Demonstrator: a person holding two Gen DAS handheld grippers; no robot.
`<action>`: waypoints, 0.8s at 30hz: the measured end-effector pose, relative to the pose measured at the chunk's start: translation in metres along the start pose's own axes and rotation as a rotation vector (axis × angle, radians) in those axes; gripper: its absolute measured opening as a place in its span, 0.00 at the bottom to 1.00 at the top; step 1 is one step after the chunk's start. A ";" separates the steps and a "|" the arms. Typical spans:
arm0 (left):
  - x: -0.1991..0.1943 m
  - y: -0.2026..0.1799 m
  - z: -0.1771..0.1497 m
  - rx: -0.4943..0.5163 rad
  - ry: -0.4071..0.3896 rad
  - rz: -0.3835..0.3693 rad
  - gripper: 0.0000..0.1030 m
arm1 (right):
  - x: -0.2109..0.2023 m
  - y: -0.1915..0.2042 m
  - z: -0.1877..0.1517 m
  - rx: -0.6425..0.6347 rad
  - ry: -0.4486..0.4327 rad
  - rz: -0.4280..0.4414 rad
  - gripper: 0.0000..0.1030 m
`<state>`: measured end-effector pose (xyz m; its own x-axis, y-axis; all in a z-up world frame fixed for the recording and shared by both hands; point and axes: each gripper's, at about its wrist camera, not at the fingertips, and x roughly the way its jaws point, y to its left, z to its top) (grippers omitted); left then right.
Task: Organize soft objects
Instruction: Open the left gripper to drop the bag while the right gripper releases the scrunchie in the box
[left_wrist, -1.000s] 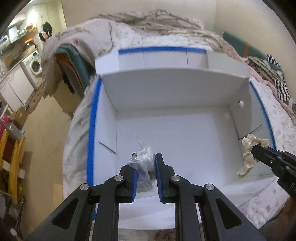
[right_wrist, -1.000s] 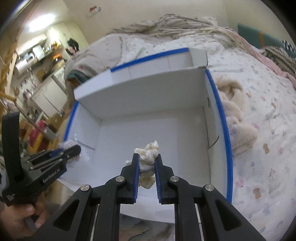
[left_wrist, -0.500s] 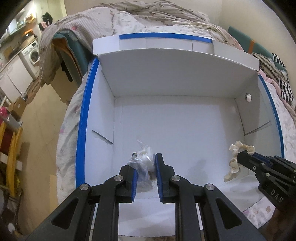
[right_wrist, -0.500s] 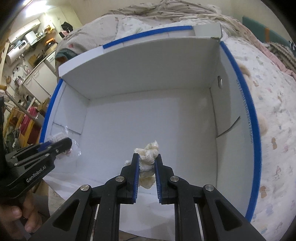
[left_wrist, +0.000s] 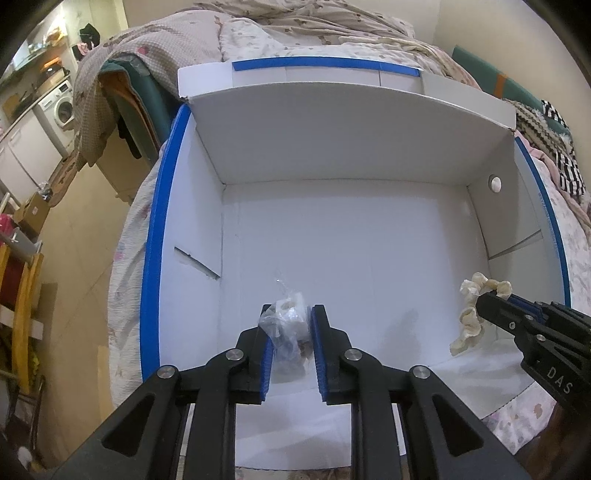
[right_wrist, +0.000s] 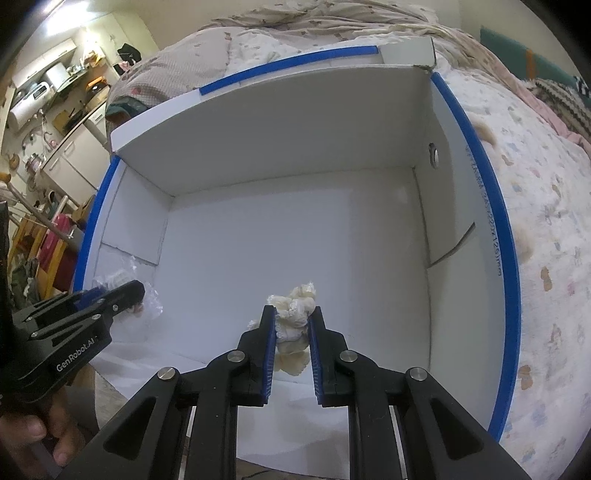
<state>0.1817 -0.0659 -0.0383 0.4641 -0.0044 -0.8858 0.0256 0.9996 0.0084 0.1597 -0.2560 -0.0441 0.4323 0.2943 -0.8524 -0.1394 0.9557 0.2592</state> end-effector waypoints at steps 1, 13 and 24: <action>0.000 0.000 0.000 0.001 -0.001 0.000 0.20 | -0.001 0.000 -0.001 -0.003 -0.002 -0.001 0.17; -0.006 0.001 -0.002 -0.008 -0.028 0.010 0.45 | -0.010 -0.003 0.000 0.004 -0.041 0.015 0.23; -0.016 0.002 0.000 -0.019 -0.066 0.024 0.62 | -0.020 -0.007 0.005 0.049 -0.100 0.058 0.86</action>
<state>0.1747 -0.0635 -0.0243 0.5222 0.0188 -0.8526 -0.0032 0.9998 0.0200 0.1560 -0.2682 -0.0263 0.5121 0.3459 -0.7862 -0.1237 0.9355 0.3311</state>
